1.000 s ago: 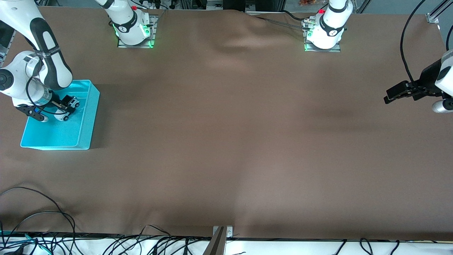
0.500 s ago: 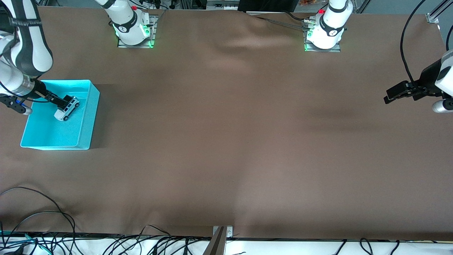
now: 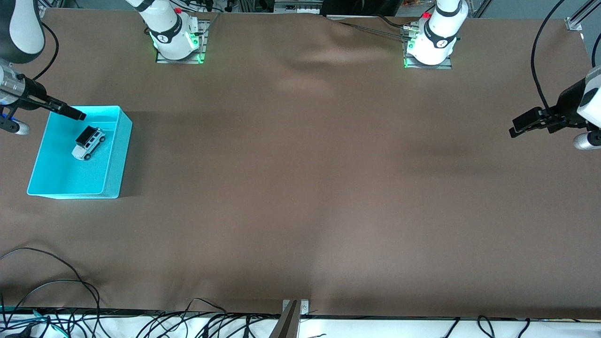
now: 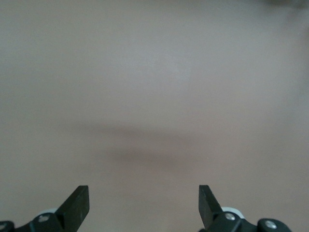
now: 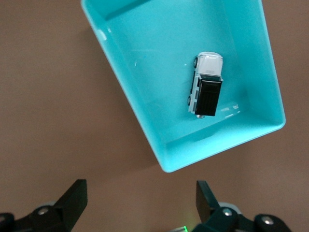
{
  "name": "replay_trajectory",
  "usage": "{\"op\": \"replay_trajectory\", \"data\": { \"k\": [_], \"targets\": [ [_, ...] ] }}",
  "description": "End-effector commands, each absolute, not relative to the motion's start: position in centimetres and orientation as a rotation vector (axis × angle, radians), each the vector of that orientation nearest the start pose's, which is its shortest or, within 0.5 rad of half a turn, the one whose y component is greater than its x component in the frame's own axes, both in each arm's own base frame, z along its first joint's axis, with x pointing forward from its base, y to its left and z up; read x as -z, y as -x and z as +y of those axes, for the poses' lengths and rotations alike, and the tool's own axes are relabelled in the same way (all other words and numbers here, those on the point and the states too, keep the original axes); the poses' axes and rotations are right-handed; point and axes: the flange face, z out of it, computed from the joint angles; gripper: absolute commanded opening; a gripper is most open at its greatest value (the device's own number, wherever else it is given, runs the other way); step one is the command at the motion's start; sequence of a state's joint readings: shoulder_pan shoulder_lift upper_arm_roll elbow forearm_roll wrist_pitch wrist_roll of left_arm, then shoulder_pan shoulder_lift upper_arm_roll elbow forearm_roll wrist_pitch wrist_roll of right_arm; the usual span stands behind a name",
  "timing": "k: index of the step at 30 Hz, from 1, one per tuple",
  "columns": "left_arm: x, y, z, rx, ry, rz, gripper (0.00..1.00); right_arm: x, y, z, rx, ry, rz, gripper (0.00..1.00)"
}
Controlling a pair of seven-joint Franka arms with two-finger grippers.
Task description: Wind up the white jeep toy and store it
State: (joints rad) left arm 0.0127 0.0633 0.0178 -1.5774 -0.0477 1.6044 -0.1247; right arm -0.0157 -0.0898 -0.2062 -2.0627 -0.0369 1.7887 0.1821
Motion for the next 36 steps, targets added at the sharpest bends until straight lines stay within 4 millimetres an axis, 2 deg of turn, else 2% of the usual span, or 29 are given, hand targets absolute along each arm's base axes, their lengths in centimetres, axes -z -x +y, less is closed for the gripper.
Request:
{"op": "replay_trajectory", "data": {
  "k": [1, 6, 10, 12, 16, 23, 26, 29, 34, 36],
  "targets": [
    [-58.9, -57.5, 1.2, -0.055, 3.193, -0.224, 1.00, -50.7, -51.1, -8.3, -0.287, 3.018, 0.574, 1.00],
    [-59.2, -57.6, 1.3, -0.033, 3.194, -0.224, 1.00, -54.3, -51.7, -5.1, -0.294, 3.007, 0.473, 1.00],
    [-59.5, -57.8, 1.3, 0.009, 3.195, -0.225, 1.00, -55.6, -52.2, -2.4, -0.286, 3.034, 0.309, 0.97],
    [-59.8, -57.8, 1.3, 0.019, 3.197, -0.223, 1.00, -56.4, -52.8, -0.3, -0.248, 3.050, 0.218, 0.97],
    [-60.8, -57.9, 1.0, 0.063, 3.205, -0.201, 1.00, -59.8, -54.3, 2.0, -0.152, 3.060, 0.210, 1.00],
    [-63.5, -57.7, 1.0, 0.174, 3.204, -0.182, 1.00, -59.7, -54.6, 2.1, -0.142, 3.075, 0.226, 1.00],
    [-65.8, -57.1, 1.3, 0.242, 3.205, -0.160, 1.00, -59.8, -54.7, 1.8, -0.127, 3.094, 0.196, 1.00],
    [-67.4, -56.9, 0.7, 0.287, 3.203, -0.123, 1.00, -59.8, -54.8, 1.7, -0.116, 3.103, 0.154, 1.00],
    [-68.8, -56.8, -0.2, 0.330, 3.204, -0.107, 1.00, -60.1, -54.6, 1.6, -0.098, 3.108, 0.120, 1.00],
    [-68.5, -56.8, -0.1, 0.311, 3.207, -0.111, 1.00, -60.2, -54.6, 1.5, -0.099, 3.121, 0.058, 1.00]
  ]
}}
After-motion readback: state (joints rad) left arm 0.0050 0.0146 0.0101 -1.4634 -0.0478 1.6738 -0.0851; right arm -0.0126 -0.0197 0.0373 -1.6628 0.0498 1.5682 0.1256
